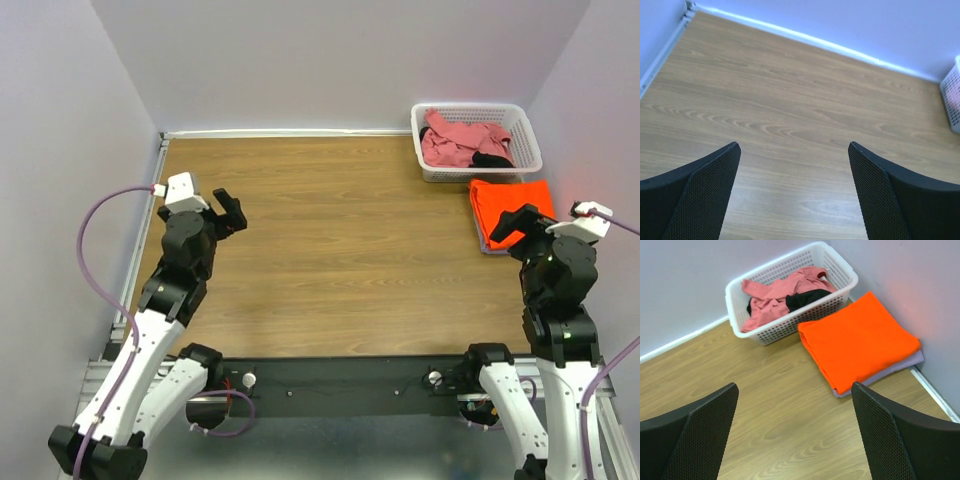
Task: Fold and stack the t-shirts
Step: Reset both grippers
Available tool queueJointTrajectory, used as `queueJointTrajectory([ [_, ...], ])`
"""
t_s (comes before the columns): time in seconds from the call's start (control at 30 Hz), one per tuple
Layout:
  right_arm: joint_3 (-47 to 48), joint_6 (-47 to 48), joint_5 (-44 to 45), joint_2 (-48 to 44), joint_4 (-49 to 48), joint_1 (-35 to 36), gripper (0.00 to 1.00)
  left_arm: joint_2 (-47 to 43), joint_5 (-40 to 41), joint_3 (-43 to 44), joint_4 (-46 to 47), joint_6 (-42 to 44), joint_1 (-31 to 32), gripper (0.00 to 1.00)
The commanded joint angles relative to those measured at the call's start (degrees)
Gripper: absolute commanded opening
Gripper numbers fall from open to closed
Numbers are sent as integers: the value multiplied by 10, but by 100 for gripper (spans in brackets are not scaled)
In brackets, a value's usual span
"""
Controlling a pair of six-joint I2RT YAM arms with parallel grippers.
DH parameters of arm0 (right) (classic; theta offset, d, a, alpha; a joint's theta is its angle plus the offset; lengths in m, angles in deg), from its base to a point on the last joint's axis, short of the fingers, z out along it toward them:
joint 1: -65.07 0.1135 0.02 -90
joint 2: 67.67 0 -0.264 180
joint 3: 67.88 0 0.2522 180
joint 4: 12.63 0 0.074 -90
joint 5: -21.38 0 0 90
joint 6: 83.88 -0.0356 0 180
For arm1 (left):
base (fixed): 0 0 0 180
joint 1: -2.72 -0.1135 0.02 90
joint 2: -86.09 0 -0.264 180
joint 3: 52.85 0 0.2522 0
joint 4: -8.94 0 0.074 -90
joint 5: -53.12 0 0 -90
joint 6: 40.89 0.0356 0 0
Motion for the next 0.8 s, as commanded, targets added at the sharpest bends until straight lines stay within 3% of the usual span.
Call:
queueJointTrajectory([
  [0.0, -26, 27, 30, -31, -6, 5, 100, -46, 47, -4, 30, -13, -1, 98],
  [0.27, -62, 43, 46, -76, -20, 4, 100, -84, 100, -15, 52, -2, -1, 98],
  [0.77, -61, 54, 55, -75, -28, 5, 100, -89, 131, -38, 166, 23, -1, 98],
])
